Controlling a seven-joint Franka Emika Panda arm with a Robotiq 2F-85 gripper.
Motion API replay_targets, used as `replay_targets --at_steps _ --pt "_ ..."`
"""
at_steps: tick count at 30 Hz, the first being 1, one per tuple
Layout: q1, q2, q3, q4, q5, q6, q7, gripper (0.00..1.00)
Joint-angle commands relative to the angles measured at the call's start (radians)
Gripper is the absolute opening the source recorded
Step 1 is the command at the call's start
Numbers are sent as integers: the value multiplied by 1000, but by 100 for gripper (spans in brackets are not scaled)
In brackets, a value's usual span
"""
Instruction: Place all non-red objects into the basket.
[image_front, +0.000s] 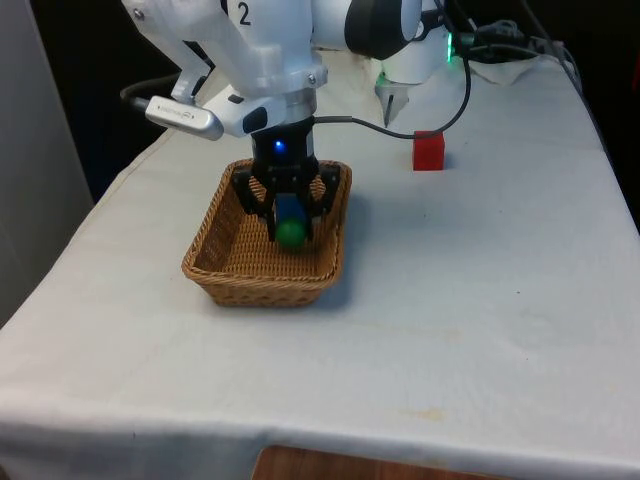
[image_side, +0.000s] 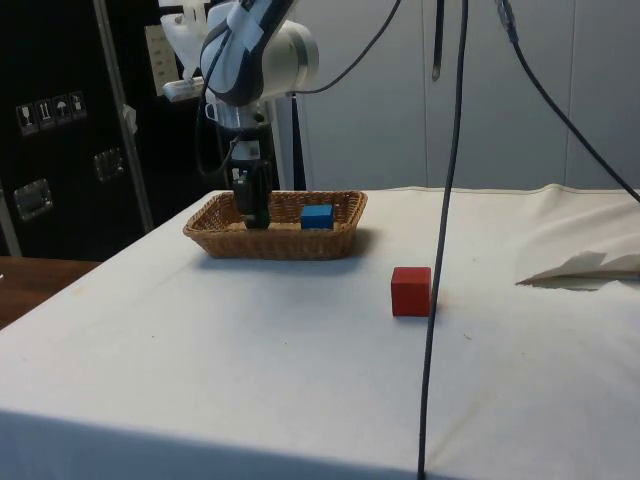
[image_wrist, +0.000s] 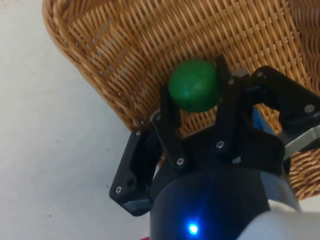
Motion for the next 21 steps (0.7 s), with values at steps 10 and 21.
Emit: replay_targets --at_steps 10,21 --pt "-1 4 0 3 1 1 0 87" --pt "6 -25 -7 -1 -7 -19 5 100"
